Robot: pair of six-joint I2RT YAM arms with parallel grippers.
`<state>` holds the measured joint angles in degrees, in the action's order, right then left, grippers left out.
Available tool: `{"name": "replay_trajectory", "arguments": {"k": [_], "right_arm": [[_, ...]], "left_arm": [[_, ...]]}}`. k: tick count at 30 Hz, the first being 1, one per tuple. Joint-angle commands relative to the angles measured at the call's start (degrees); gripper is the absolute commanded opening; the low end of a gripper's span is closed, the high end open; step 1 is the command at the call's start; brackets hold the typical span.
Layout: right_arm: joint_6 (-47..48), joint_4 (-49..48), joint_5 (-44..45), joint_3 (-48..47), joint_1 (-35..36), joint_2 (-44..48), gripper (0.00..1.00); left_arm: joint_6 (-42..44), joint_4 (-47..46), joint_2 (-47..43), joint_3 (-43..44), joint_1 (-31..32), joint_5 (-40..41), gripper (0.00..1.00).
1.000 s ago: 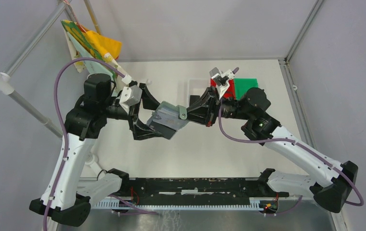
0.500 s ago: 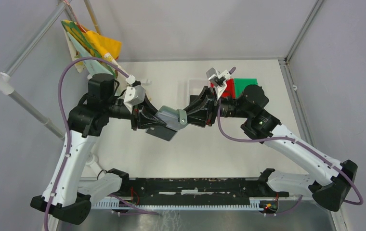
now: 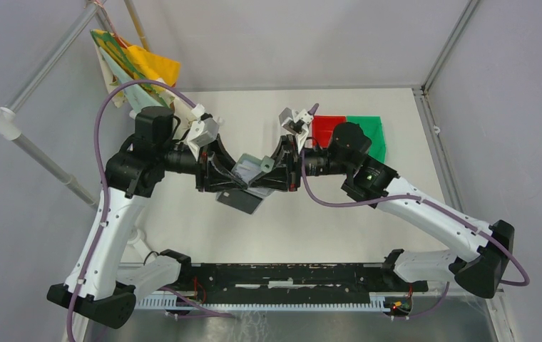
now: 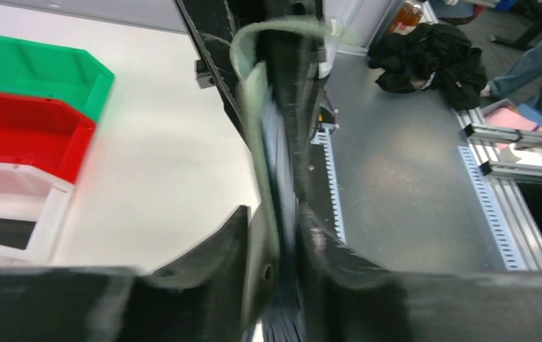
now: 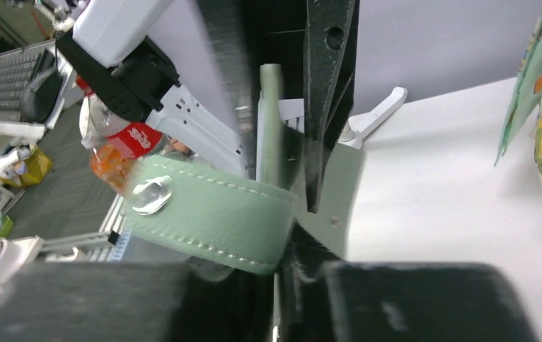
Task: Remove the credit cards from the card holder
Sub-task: Remove the credit card from the card holder.
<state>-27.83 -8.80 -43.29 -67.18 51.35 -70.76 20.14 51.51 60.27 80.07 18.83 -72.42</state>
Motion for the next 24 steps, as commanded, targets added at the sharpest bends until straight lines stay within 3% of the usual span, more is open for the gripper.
{"name": "replay_trajectory", "arguments": {"k": [1,3,5,9,14,20,24], "right_arm": [[2.0,0.2,0.8,-4.7,0.3,0.8,0.07],[1.0,-2.1,0.8,-4.9,0.3,1.9,0.0],[-1.8,-7.0,-0.4,-3.6,0.3,3.2,0.0],[-8.0,-16.5,-4.8,-1.0,0.3,3.6,0.0],[-7.0,-14.1,-4.3,-2.5,0.3,2.2,0.0],[-5.5,-19.9,4.2,1.1,0.3,6.0,0.0],[-9.4,-30.5,9.6,7.5,0.3,8.2,0.0]], "left_arm": [[-3.4,-3.1,-0.1,1.8,0.1,-2.7,0.67],[-4.0,-3.5,-0.4,1.2,0.1,-3.2,0.93],[-6.2,-6.1,-1.3,-0.5,0.1,-4.2,0.99],[-9.5,-13.8,-4.3,-4.0,0.2,-6.9,1.0],[-10.6,-17.0,-5.5,-3.8,0.1,-8.2,1.0],[-7.7,-11.3,-6.8,-5.4,0.2,-6.8,0.87],[-8.4,-11.2,-8.7,-7.4,0.1,-5.8,0.82]]}}
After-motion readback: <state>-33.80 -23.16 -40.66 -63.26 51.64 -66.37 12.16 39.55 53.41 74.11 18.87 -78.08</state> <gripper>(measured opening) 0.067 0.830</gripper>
